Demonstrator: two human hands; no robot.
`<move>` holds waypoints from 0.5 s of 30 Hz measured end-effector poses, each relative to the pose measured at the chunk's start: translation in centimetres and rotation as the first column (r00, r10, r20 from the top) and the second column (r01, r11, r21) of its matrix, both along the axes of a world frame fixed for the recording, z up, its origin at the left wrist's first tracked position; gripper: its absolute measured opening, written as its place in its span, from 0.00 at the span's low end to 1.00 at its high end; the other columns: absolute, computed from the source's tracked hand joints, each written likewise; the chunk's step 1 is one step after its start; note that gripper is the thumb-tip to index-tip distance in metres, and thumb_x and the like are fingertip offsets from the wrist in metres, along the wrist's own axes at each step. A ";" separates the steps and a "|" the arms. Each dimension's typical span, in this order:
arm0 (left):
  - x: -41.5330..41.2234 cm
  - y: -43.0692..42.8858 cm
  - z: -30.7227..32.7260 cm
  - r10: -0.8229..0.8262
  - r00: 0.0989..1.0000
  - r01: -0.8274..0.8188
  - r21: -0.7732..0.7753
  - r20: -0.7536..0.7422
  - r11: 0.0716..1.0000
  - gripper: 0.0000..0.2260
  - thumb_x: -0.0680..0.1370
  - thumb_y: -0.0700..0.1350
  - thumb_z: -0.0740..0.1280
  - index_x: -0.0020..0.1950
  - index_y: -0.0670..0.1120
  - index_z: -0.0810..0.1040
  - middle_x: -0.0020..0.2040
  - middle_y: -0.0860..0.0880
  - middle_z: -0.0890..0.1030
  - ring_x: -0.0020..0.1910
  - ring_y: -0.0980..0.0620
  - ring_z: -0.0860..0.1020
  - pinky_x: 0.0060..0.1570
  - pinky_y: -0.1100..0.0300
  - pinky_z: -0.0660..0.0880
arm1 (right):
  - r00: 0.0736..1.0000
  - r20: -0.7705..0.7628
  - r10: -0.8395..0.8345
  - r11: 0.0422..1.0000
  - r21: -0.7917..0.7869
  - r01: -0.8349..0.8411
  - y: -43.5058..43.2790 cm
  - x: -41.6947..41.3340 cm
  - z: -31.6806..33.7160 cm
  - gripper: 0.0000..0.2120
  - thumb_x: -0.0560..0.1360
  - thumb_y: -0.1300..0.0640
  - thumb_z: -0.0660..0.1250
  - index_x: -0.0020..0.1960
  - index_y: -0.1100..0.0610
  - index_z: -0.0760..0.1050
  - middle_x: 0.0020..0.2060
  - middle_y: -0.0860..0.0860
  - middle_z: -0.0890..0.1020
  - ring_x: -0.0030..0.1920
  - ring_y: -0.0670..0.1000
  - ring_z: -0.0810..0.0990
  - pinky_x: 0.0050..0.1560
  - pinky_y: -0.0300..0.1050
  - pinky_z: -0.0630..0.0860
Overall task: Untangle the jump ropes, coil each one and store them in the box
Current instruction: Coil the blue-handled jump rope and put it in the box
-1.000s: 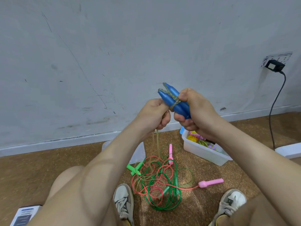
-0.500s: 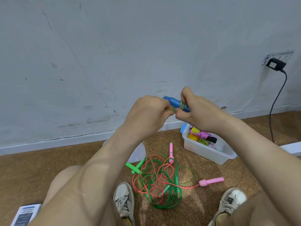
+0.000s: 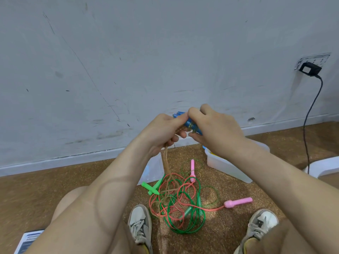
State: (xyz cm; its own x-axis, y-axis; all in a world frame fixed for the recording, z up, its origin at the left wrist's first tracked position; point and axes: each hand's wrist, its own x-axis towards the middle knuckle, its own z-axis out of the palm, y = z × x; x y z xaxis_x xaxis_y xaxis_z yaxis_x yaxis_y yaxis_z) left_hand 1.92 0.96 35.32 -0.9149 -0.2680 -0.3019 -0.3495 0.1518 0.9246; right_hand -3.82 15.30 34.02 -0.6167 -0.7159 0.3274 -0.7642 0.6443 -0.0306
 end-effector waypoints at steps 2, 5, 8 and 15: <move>-0.1 -0.1 -0.6 0.006 0.999 -0.007 -0.035 -0.036 0.999 0.15 0.79 0.53 0.64 0.37 0.45 0.77 0.30 0.49 0.77 0.25 0.55 0.64 0.23 0.66 0.59 | 0.999 0.037 0.029 0.997 -0.075 -0.026 0.0 0.0 -0.4 0.17 0.74 0.43 0.68 0.52 0.52 0.66 0.45 0.49 0.68 0.37 0.56 0.73 0.34 0.46 0.64; -0.3 -0.6 -1.1 -0.008 0.999 0.005 -0.061 -0.040 0.998 0.14 0.80 0.50 0.64 0.37 0.44 0.76 0.29 0.52 0.78 0.26 0.55 0.63 0.24 0.66 0.60 | 0.952 0.282 0.122 0.949 -0.315 -0.029 0.3 -0.6 -0.8 0.16 0.72 0.42 0.69 0.45 0.50 0.67 0.41 0.46 0.72 0.37 0.48 0.71 0.37 0.47 0.69; -0.6 -0.6 -1.3 -0.066 0.993 0.062 -0.042 -0.100 0.997 0.13 0.81 0.46 0.62 0.39 0.43 0.76 0.32 0.51 0.78 0.26 0.56 0.63 0.24 0.68 0.61 | 0.775 0.602 0.190 0.829 -0.522 0.202 0.1 -1.0 -0.3 0.14 0.75 0.49 0.69 0.53 0.55 0.69 0.43 0.48 0.75 0.40 0.48 0.75 0.45 0.48 0.76; -1.1 -0.1 -1.7 -0.036 0.980 0.019 -0.087 -0.194 0.996 0.13 0.82 0.43 0.59 0.38 0.43 0.74 0.34 0.49 0.75 0.26 0.56 0.67 0.27 0.65 0.64 | 0.516 0.809 0.281 0.838 -0.469 0.280 -0.1 -0.6 0.0 0.12 0.80 0.49 0.63 0.55 0.57 0.75 0.37 0.54 0.80 0.26 0.46 0.75 0.27 0.38 0.73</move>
